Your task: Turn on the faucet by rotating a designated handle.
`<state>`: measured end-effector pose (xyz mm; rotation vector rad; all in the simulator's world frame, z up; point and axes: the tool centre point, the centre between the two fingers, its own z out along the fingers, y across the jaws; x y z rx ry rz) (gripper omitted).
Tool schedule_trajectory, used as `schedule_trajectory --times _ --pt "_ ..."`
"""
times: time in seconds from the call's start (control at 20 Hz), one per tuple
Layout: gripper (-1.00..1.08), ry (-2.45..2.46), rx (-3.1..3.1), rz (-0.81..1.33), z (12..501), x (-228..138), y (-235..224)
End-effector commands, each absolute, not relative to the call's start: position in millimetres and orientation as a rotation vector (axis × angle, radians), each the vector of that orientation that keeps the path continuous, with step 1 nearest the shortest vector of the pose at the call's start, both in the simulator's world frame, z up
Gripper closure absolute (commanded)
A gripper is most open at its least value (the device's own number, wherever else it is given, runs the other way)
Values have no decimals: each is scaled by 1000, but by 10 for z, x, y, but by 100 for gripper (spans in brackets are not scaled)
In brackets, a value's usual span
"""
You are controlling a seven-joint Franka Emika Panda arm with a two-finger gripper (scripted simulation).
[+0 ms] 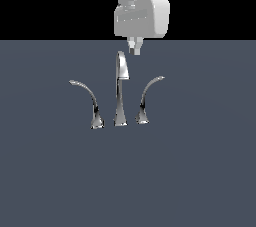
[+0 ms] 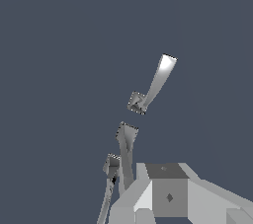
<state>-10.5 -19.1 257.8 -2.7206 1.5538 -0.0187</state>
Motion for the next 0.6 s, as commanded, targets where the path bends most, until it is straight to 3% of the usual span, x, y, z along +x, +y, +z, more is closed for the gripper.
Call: schedule_trajectory --times 0.0,0.55 --pt "108 1653 -2664 -17 2408 34 -300" --pt "108 1971 -2447 -5 1847 432 -749"
